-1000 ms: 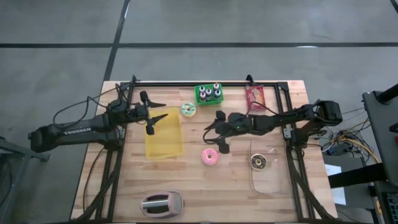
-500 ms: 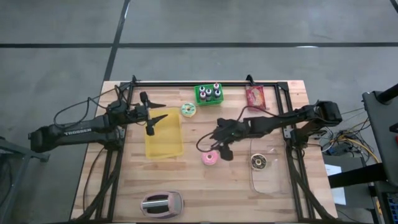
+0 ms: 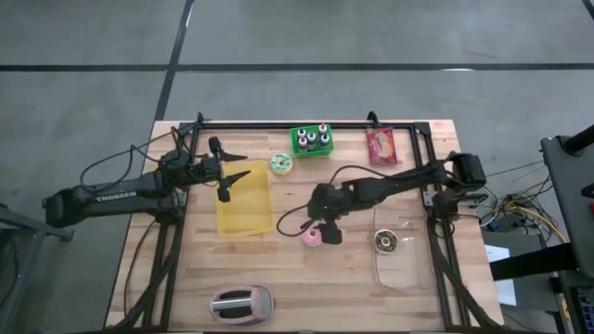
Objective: Pick & Place Food Item
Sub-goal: Put the pink donut into the transparent bin
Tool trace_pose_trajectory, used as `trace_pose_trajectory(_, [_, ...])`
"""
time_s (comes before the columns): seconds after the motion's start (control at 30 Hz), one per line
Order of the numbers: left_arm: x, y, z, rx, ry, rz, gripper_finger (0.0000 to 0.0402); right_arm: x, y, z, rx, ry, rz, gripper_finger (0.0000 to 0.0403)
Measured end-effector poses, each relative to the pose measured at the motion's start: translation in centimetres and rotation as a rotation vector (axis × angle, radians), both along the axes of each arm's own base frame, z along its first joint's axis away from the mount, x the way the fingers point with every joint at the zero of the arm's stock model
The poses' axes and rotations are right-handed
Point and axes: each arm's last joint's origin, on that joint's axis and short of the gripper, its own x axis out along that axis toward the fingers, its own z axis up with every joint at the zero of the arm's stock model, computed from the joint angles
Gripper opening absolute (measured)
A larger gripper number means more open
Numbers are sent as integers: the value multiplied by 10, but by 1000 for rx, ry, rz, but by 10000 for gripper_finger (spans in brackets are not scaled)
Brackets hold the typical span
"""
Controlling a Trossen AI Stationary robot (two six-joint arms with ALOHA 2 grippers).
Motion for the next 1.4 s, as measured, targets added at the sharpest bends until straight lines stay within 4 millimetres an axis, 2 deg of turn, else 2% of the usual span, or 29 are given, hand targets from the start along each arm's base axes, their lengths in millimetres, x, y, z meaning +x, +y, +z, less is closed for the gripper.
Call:
trace_pose_trajectory(0.37, [0, 0, -2, -6, 17, 0, 202, 14, 4, -17, 40, 60, 37, 237])
trace_pose_trajectory(1.4, [0, 0, -2, -20, 12, 1, 202, 8, 6, -39, -14, 42, 14, 232])
